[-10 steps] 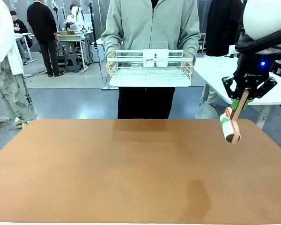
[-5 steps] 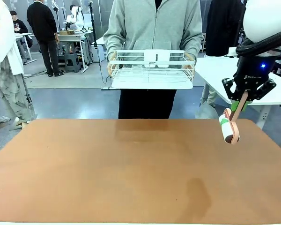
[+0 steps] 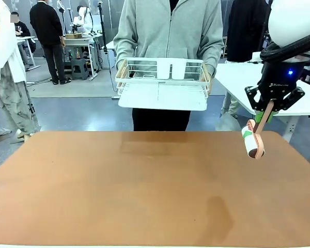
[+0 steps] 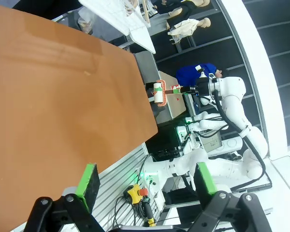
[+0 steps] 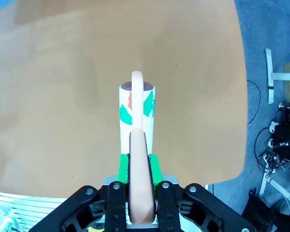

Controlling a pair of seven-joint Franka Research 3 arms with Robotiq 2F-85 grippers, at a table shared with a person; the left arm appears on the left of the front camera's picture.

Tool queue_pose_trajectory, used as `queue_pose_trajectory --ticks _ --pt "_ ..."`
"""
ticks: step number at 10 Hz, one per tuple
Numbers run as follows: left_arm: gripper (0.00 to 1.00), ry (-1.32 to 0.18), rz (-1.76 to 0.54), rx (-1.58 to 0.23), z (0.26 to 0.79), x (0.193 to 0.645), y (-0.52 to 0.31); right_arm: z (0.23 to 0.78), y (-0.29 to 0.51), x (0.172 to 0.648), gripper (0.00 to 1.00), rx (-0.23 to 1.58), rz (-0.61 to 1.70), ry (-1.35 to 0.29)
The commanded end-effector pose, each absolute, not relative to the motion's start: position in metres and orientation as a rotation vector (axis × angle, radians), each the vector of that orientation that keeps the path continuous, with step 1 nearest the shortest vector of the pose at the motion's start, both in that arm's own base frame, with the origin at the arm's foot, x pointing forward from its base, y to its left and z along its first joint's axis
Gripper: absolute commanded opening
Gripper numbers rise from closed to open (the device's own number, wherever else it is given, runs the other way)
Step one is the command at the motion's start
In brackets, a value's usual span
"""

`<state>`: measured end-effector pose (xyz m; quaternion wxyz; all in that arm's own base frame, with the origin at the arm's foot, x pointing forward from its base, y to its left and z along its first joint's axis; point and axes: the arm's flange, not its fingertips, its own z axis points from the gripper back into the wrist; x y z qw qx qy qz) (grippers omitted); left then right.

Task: Clean the table.
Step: Place the Lint Roller down when the Dish drying rack is positioned in the middle of the table.

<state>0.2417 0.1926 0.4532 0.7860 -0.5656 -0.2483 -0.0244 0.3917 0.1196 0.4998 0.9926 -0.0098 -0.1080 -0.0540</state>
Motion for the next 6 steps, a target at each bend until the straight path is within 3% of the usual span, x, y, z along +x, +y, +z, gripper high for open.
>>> queue_pose_trajectory --ticks 1,6 --pt "1.00 -0.556 -0.071 -1.233 0.4553 0.2398 0.1933 0.5032 0.1208 0.3896 0.21 -0.027 -0.123 -0.221" --pt "1.00 -0.556 -0.071 -1.233 0.4553 0.2398 0.1933 0.5032 0.1208 0.3896 0.21 -0.027 -0.123 -0.221"
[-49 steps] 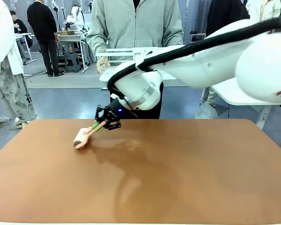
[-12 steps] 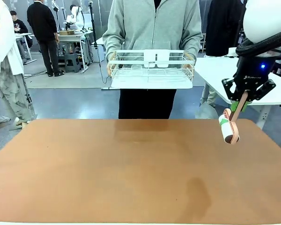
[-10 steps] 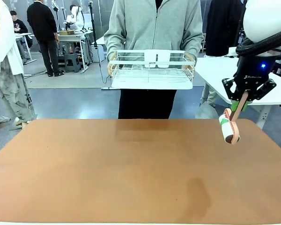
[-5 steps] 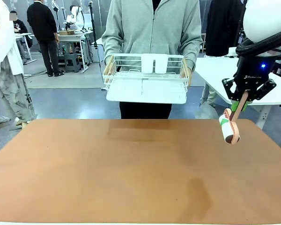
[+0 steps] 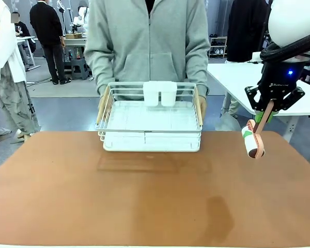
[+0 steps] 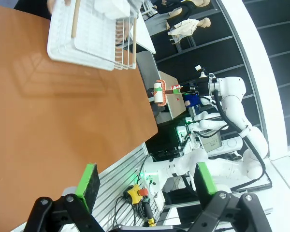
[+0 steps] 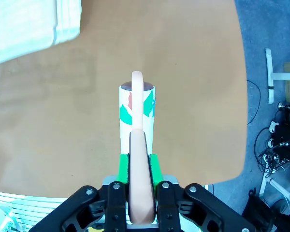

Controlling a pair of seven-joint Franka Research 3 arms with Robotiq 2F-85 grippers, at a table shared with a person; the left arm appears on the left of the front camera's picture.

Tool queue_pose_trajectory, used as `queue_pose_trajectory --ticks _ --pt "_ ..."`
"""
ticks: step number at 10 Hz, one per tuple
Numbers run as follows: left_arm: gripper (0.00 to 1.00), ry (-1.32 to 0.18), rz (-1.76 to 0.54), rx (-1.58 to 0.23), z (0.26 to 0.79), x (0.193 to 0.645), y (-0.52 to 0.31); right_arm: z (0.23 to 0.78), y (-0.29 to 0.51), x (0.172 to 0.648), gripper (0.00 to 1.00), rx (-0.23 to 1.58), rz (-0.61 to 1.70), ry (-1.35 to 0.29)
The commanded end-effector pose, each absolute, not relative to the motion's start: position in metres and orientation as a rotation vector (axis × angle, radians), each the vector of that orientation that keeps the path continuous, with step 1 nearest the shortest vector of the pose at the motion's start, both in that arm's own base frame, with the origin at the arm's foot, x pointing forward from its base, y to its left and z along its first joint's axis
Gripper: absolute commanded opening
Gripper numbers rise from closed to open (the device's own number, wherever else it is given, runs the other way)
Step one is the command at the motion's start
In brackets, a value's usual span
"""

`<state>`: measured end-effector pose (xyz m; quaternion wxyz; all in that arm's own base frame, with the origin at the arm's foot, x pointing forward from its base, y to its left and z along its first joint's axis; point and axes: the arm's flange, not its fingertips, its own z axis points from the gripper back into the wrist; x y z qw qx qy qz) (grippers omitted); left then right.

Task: Clean the table.
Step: Place the Lint Roller down when the Dish drying rack is positioned in the middle of the table.

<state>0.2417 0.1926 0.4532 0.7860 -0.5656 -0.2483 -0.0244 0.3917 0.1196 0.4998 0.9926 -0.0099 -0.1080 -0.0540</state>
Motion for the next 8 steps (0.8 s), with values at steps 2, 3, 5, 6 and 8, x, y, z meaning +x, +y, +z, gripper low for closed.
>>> queue_pose_trajectory --ticks 2,3,5,6,8 --pt "1.00 -0.556 -0.071 -1.233 0.4553 0.2398 0.1933 0.5032 0.1208 0.3896 0.21 -0.027 -0.123 -0.221" --pt "1.00 -0.556 -0.071 -1.233 0.4553 0.2398 0.1933 0.5032 0.1208 0.3896 0.21 -0.027 -0.123 -0.221" --pt "1.00 -0.556 -0.071 -1.233 0.4553 0.2398 0.1933 0.5032 0.1208 0.3896 0.21 -0.027 -0.123 -0.221" --pt "1.00 -0.556 -0.071 -1.233 0.4553 0.2398 0.1933 0.5032 0.1208 0.3896 0.21 -0.027 -0.123 -0.221" --pt "1.00 -0.556 -0.071 -1.233 0.4553 0.2398 0.1933 0.5032 0.1208 0.3896 0.21 -0.027 -0.123 -0.221"
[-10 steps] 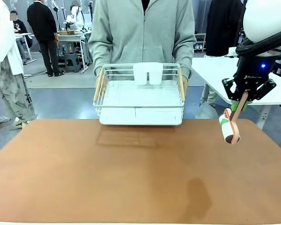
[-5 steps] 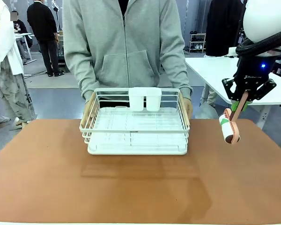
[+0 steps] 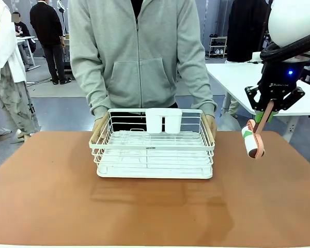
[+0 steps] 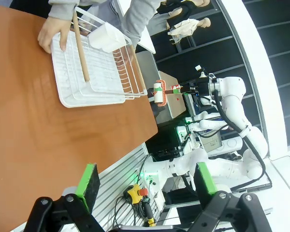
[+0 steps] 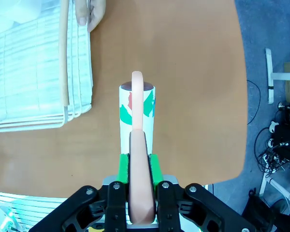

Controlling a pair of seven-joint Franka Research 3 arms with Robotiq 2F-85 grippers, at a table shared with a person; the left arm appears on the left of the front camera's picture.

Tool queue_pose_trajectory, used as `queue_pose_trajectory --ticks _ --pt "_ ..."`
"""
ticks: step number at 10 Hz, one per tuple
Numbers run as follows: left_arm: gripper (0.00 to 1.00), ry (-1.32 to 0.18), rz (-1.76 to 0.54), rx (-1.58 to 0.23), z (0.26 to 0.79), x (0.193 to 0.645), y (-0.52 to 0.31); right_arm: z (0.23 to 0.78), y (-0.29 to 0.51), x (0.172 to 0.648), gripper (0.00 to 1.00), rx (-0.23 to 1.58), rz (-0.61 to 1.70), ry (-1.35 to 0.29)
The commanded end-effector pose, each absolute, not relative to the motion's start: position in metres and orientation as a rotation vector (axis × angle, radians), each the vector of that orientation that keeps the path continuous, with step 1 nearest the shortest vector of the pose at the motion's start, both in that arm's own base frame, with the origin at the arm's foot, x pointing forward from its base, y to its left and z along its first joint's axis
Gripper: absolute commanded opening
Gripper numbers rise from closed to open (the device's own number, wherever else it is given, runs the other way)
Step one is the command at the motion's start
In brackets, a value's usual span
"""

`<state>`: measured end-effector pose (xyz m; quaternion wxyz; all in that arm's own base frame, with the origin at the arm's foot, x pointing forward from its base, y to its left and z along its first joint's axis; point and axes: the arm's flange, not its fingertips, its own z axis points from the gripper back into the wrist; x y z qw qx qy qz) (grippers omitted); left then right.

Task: Clean the table.
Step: Place the Lint Roller down when the Dish drying rack is positioned in the middle of the table.

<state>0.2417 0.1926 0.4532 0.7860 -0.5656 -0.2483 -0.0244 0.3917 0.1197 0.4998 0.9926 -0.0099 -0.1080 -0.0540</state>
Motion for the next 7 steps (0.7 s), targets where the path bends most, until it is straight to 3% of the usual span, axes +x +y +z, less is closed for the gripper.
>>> queue_pose_trajectory --ticks 1,7 --pt "1.00 -0.556 -0.071 -1.233 0.4553 0.2398 0.1933 0.5032 0.1208 0.3896 0.21 -0.027 -0.123 -0.221" --pt "1.00 -0.556 -0.071 -1.233 0.4553 0.2398 0.1933 0.5032 0.1208 0.3896 0.21 -0.027 -0.123 -0.221"
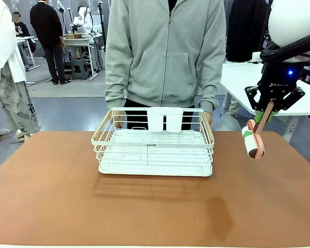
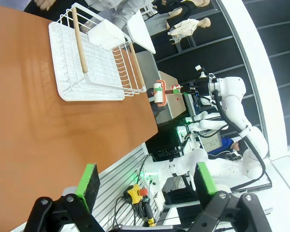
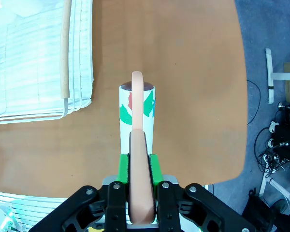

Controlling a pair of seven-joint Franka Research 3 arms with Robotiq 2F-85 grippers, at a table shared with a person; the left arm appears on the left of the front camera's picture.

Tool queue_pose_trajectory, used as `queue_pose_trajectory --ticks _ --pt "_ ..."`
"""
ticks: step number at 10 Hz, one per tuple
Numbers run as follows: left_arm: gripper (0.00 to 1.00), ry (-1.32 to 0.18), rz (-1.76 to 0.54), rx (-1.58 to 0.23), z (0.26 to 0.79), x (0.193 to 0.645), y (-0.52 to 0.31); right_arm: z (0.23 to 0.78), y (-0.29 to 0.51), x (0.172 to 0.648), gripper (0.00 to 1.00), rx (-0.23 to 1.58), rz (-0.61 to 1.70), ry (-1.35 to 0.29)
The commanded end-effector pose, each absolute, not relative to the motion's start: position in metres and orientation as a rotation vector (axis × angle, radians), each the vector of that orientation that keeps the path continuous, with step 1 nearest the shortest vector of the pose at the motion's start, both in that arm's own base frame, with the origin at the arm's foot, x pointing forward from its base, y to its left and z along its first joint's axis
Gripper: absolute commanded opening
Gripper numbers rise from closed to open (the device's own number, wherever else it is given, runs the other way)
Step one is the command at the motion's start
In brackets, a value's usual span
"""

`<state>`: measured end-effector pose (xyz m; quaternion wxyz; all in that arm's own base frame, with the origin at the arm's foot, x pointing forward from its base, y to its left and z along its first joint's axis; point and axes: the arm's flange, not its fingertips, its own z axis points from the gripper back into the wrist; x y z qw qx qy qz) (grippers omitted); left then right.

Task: Clean the table.
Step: Place the Lint Roller down when the Dish drying rack is positioned in the middle of the table.

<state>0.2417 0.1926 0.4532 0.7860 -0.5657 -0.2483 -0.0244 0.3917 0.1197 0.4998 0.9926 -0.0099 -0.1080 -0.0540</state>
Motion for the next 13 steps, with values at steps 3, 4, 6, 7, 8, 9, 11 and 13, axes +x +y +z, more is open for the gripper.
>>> queue_pose_trajectory --ticks 3,4,6,7,8,9,11,13 --pt "1.00 -0.556 -0.071 -1.233 0.4553 0.2398 0.1933 0.5032 0.1208 0.3896 0.21 -0.027 -0.123 -0.221" --pt "1.00 -0.556 -0.071 -1.233 0.4553 0.2398 0.1933 0.5032 0.1208 0.3896 0.21 -0.027 -0.123 -0.221" --pt "1.00 -0.556 -0.071 -1.233 0.4553 0.2398 0.1933 0.5032 0.1208 0.3896 0.21 -0.027 -0.123 -0.221" --pt "1.00 -0.556 -0.071 -1.233 0.4553 0.2398 0.1933 0.5032 0.1208 0.3896 0.21 -0.027 -0.123 -0.221" --pt "1.00 -0.556 -0.071 -1.233 0.4553 0.2398 0.1933 0.5032 0.1208 0.3896 0.21 -0.027 -0.123 -0.221" --pt "1.00 -0.556 -0.071 -1.233 0.4553 0.2398 0.1933 0.5032 0.1208 0.3896 0.21 -0.027 -0.123 -0.221" --pt "1.00 -0.556 -0.071 -1.233 0.4553 0.2398 0.1933 0.5032 0.1208 0.3896 0.21 -0.027 -0.123 -0.221" --pt "1.00 -0.556 -0.071 -1.233 0.4553 0.2398 0.1933 0.5032 0.1208 0.3896 0.21 -0.027 -0.123 -0.221"
